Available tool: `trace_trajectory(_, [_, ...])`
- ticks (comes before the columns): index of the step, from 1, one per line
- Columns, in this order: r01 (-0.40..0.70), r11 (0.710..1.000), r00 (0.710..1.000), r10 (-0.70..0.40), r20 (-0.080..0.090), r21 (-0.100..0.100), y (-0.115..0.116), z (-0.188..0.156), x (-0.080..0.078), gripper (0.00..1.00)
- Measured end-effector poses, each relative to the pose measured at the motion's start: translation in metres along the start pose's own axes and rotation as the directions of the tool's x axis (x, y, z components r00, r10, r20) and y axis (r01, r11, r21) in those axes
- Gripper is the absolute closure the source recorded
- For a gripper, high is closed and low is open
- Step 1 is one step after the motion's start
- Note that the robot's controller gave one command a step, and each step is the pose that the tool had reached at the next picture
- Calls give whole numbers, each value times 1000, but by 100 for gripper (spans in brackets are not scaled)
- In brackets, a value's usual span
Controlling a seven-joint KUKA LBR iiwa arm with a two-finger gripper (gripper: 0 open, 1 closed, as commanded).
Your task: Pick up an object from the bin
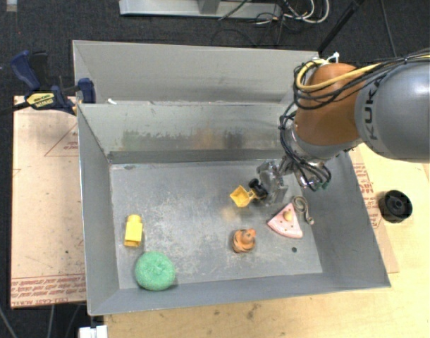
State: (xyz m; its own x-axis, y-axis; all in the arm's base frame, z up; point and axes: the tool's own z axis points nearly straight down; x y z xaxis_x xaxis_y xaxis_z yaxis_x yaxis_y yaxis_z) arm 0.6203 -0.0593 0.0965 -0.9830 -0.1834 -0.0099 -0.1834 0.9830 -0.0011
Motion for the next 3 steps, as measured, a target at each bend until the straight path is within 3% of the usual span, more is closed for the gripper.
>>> trace_trajectory(1, [5,1000,1000,-5,-2,-1,-1,16,0,100])
trace_trajectory(2, [212,977,977,-212,-6,-4,10,-56,-2,100])
trace_trajectory(3, [212,977,977,-212,-6,-4,10,-56,-2,100])
